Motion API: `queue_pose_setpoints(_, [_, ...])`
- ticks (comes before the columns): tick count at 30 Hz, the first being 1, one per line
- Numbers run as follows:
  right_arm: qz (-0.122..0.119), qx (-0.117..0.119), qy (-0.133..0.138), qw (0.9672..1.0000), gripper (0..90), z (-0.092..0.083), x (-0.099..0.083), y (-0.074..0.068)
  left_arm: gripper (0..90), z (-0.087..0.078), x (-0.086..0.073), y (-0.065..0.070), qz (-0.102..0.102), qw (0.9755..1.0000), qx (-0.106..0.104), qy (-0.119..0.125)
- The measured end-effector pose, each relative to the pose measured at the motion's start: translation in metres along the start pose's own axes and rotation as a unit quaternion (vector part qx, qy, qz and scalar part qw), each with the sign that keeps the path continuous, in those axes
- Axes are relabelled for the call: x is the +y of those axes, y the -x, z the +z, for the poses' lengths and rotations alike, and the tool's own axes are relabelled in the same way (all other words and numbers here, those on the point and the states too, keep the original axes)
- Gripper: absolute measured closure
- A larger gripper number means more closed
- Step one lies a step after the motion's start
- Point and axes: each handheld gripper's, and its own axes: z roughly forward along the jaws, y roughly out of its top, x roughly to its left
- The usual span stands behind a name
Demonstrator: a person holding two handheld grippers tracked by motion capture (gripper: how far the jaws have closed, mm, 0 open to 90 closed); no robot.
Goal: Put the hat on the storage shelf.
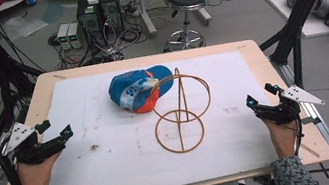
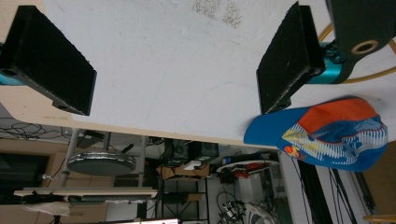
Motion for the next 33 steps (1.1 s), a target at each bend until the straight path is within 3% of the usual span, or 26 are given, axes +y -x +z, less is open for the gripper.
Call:
queue_pose_setpoints(18, [-0.015,0.006,-0.004,0.9999,12.9,0.001,0.000,-0.001,19.9,0.009,0.006,0.012,0.019,0.9997,-0.018,0.002])
queue_pose_setpoints(27, [-0.008,0.004,-0.004,1.0000,12.7,0.001,0.000,-0.001,19.9,0.018,0.017,0.018,0.028,0.9990,-0.033,0.009])
queue_pose_setpoints(33, [-0.006,0.005,-0.005,1.0000,12.7,0.002,-0.001,-0.001,19.9,0.027,0.032,0.022,0.037,0.9978,-0.046,0.030])
